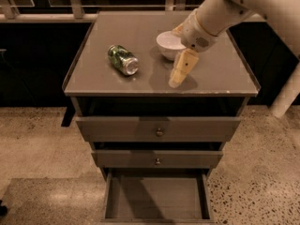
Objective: Place green can into bottom drawer
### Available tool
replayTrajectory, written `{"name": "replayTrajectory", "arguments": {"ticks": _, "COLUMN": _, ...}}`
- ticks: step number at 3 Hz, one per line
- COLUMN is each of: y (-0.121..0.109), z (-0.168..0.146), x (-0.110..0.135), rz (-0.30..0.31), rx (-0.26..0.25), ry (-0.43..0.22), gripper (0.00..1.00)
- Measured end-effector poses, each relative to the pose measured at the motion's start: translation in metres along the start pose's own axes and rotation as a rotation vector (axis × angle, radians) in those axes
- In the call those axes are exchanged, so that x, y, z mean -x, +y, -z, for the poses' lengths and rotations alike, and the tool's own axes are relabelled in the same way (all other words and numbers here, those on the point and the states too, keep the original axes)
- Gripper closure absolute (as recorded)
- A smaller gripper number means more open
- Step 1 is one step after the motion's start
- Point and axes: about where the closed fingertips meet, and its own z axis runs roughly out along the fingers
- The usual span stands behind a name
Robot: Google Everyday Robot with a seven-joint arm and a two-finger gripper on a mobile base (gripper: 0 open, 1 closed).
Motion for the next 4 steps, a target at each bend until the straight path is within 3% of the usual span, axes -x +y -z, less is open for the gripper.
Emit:
{"name": "replayTrajectory", "arguments": {"ticks": 2, "y": -0.025, "z": -0.048, "x": 0.052, "rz": 0.046, "rx": 0.090, "ry": -0.095, "gripper": 0.00}}
{"name": "replayTrajectory", "arguments": {"ticks": 4, "y": -0.032, "z": -0.101, "x": 0.092, "rz": 0.100, "rx": 0.176, "ry": -0.161, "gripper": 0.00}}
